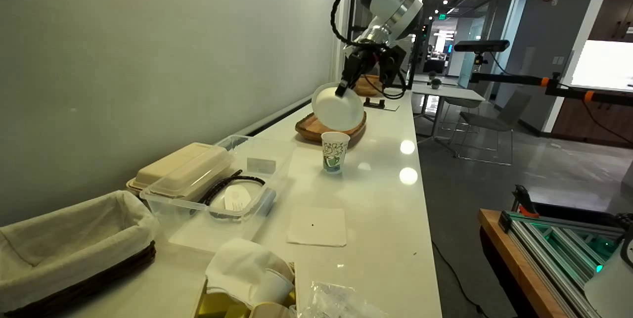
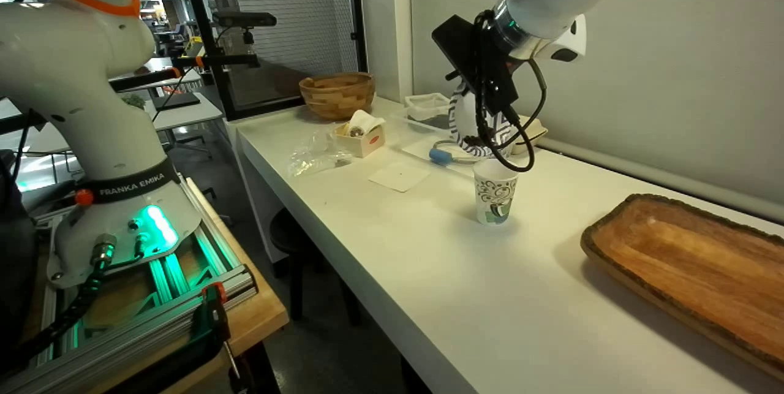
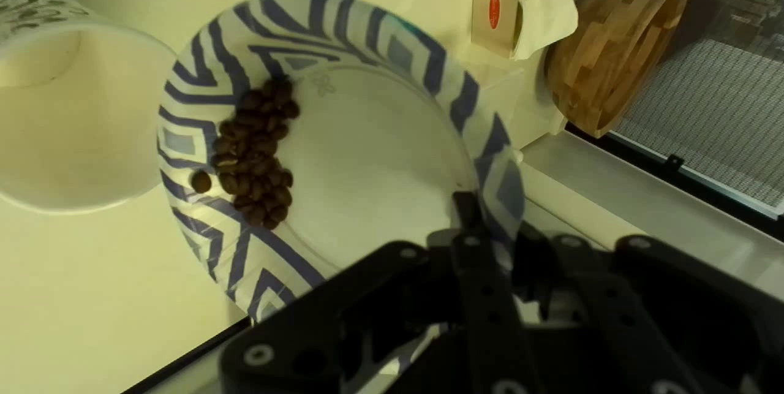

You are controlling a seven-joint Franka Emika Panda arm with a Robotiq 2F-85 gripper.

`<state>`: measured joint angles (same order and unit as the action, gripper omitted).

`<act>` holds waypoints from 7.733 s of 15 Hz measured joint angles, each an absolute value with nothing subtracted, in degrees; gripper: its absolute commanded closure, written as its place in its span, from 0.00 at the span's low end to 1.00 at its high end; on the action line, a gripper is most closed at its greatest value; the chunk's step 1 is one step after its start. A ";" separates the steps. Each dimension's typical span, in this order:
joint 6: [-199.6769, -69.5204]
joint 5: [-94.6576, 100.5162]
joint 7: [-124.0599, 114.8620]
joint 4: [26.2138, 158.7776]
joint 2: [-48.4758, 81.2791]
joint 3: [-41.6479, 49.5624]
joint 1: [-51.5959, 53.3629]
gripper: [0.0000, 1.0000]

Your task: Pour the contents in the bowl into the coffee cup.

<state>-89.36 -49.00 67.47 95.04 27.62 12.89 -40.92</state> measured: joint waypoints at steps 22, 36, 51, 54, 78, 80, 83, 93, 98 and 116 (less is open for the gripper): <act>-77.03 -49.50 68.38 80.85 37.91 9.80 -46.30 0.98; -71.49 -51.49 68.20 75.17 42.40 7.69 -49.80 0.98; -67.75 -53.60 67.77 72.25 44.73 6.24 -51.67 0.98; -66.36 -54.51 67.77 71.80 45.08 5.99 -52.28 0.98; -59.42 -60.11 67.77 67.47 48.76 4.84 -55.78 0.98; -59.06 -60.77 67.77 67.20 49.10 4.79 -56.19 0.98; -58.17 -61.97 67.77 66.73 49.60 4.61 -56.89 0.98; -57.16 -64.20 67.28 65.82 50.91 4.22 -57.84 0.98; -56.82 -64.77 66.21 65.78 51.09 4.13 -57.94 0.98; -52.18 -68.87 63.57 63.51 53.78 2.38 -59.16 0.98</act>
<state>-52.18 -68.87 63.57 63.51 53.78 2.38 -59.16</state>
